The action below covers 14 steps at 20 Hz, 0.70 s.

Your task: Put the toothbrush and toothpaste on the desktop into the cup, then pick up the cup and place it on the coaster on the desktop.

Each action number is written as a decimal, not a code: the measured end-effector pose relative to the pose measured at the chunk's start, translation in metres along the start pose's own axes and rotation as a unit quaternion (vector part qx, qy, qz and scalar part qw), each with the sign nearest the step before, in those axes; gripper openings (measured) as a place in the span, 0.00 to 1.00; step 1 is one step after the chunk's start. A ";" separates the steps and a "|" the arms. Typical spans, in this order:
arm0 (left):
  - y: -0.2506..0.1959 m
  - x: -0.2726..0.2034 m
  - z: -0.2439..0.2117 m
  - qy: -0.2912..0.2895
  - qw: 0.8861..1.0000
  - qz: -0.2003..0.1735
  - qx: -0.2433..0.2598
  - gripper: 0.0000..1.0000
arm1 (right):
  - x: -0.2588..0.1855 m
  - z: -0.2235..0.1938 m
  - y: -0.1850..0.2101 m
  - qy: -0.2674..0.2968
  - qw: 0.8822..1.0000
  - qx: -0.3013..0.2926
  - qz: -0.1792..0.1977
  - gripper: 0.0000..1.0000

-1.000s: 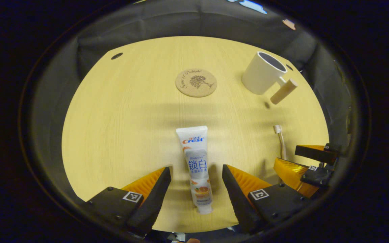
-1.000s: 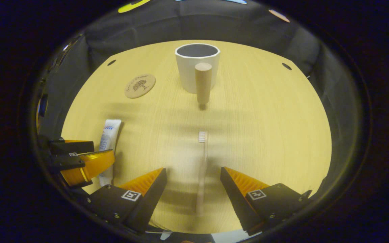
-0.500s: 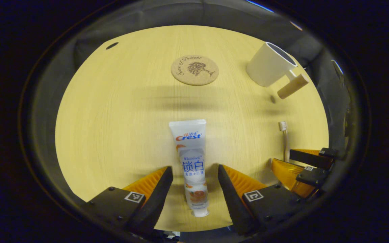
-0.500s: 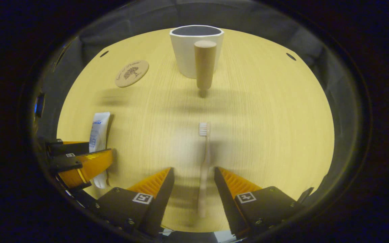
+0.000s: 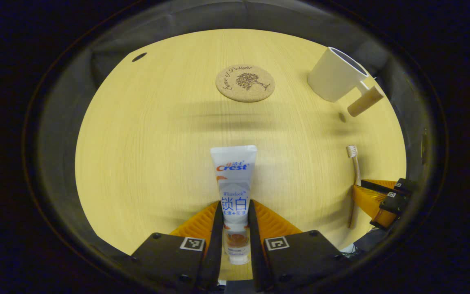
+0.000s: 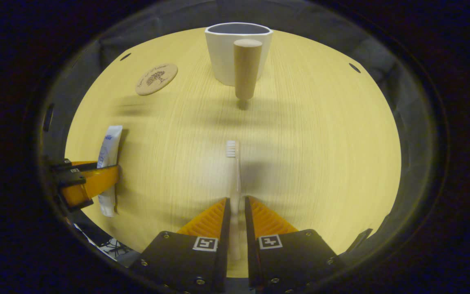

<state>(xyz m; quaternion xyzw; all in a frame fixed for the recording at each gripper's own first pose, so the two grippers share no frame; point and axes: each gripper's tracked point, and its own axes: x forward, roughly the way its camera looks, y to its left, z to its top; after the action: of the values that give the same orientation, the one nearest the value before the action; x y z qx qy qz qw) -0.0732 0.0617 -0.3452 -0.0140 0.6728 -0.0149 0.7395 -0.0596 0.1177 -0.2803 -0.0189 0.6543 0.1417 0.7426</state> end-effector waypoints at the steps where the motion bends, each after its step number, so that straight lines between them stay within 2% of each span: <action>1: 0.000 -0.002 0.001 -0.001 1.000 0.003 0.003 0.39 | 0.003 -0.001 0.003 0.005 1.000 0.001 0.005 0.19; 2: 0.001 0.000 0.001 0.000 1.000 0.002 0.003 0.37 | 0.004 -0.001 0.003 0.001 1.000 -0.002 0.010 0.13; 3: 0.001 0.000 0.002 -0.001 1.000 0.002 0.002 0.38 | 0.001 0.001 0.000 -0.003 1.000 -0.006 0.010 0.14; 4: 0.001 0.000 0.001 0.000 1.000 0.002 0.001 0.33 | 0.003 0.001 0.000 -0.004 1.000 0.003 0.019 0.05; 9: 0.000 -0.001 0.002 -0.006 1.000 -0.004 0.004 0.29 | -0.001 0.004 -0.002 -0.019 0.999 0.019 0.047 0.03; 10: 0.000 -0.001 0.003 -0.014 1.000 -0.009 0.003 0.24 | 0.001 0.003 -0.002 -0.020 0.998 0.017 0.050 0.02; 14: -0.001 -0.003 0.004 -0.025 0.999 -0.022 0.000 0.24 | -0.003 0.004 0.000 -0.035 0.997 0.015 0.060 0.03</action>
<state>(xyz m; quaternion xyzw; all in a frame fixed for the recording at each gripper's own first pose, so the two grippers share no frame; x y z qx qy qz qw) -0.0700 0.0605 -0.3414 -0.0289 0.6538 -0.0309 0.7555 -0.0564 0.1183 -0.2770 0.0366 0.6301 0.1765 0.7553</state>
